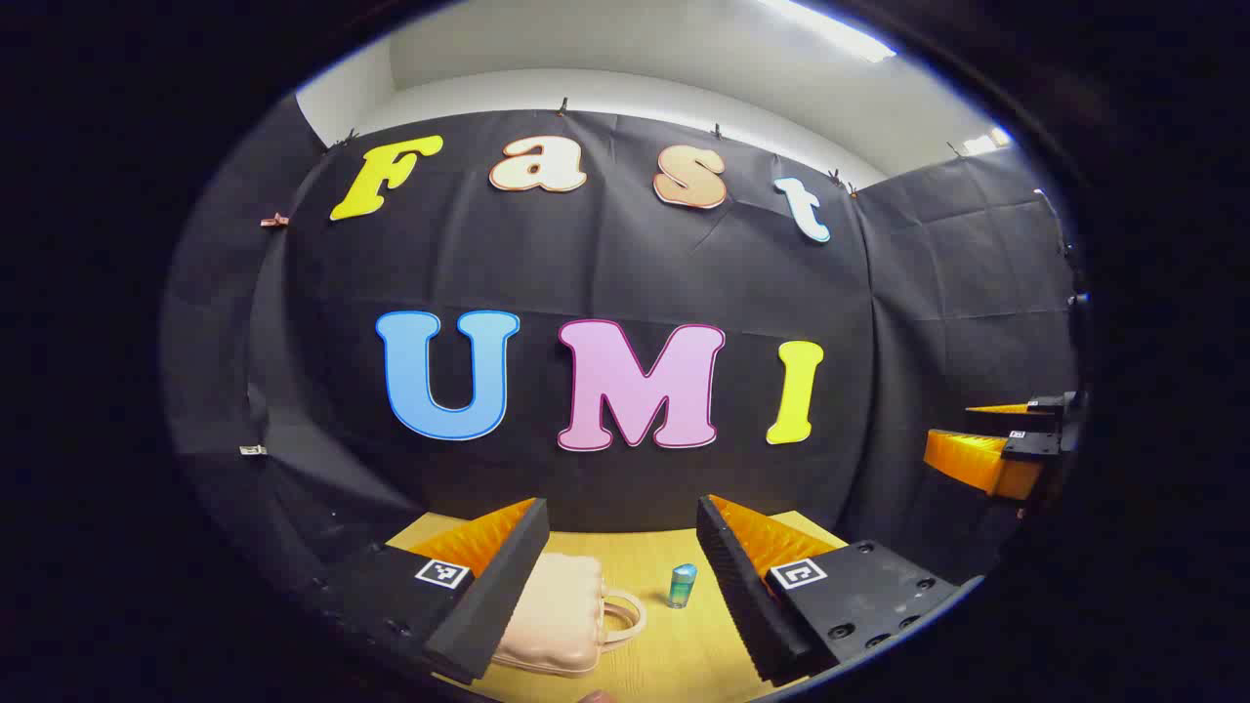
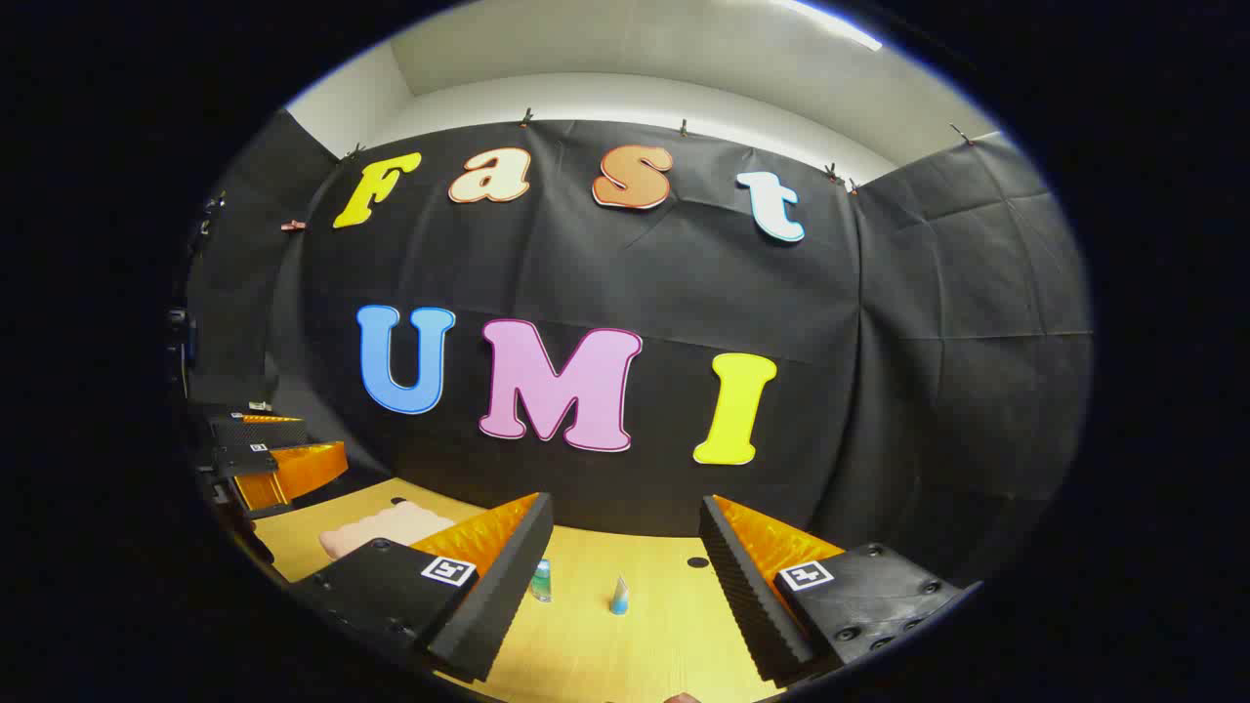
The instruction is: First open the suitcase, pack the skin care products into it, and then close the suitcase.
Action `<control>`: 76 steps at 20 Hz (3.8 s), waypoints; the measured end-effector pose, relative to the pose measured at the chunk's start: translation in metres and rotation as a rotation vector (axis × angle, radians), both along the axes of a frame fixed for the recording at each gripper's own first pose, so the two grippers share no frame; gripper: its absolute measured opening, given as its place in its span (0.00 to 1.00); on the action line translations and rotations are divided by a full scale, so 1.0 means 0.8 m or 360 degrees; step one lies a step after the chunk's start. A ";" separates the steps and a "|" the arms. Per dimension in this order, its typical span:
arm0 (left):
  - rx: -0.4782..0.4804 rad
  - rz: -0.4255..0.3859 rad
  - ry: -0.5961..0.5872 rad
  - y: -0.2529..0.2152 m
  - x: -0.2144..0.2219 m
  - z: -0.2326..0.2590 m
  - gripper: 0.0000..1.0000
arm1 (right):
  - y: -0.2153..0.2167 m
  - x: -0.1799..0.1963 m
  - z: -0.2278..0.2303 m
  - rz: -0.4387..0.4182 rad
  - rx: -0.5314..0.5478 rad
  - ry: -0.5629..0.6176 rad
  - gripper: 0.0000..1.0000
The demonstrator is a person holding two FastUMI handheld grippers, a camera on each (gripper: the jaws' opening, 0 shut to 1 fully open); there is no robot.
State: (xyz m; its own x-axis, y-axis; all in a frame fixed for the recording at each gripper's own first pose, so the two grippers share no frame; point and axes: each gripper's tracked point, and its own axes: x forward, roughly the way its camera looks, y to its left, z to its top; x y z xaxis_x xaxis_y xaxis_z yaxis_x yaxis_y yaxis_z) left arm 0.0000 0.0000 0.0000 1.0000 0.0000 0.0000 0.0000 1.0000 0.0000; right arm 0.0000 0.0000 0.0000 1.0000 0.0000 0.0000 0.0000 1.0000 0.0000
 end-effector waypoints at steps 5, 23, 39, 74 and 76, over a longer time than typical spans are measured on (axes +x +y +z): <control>0.0068 -0.0065 0.0097 -0.019 0.002 -0.031 0.96 | -0.006 0.006 -0.012 -0.0003 0.0032 0.0036 0.96; 0.0066 -0.0234 0.0404 -0.058 0.055 -0.119 0.96 | -0.044 0.021 -0.031 -0.0090 0.0051 0.0068 0.96; 0.0089 -0.0053 0.1286 -0.038 0.202 -0.410 0.94 | -0.150 0.010 -0.113 -0.0351 0.0079 0.0303 0.96; 0.0204 0.0333 0.0974 0.416 0.192 -0.112 0.06 | -0.027 0.115 -0.116 -0.0079 0.0297 0.0357 0.97; 0.0199 0.0389 0.0995 0.477 0.192 -0.131 0.06 | -0.009 0.119 -0.117 -0.0101 0.0291 0.0376 0.97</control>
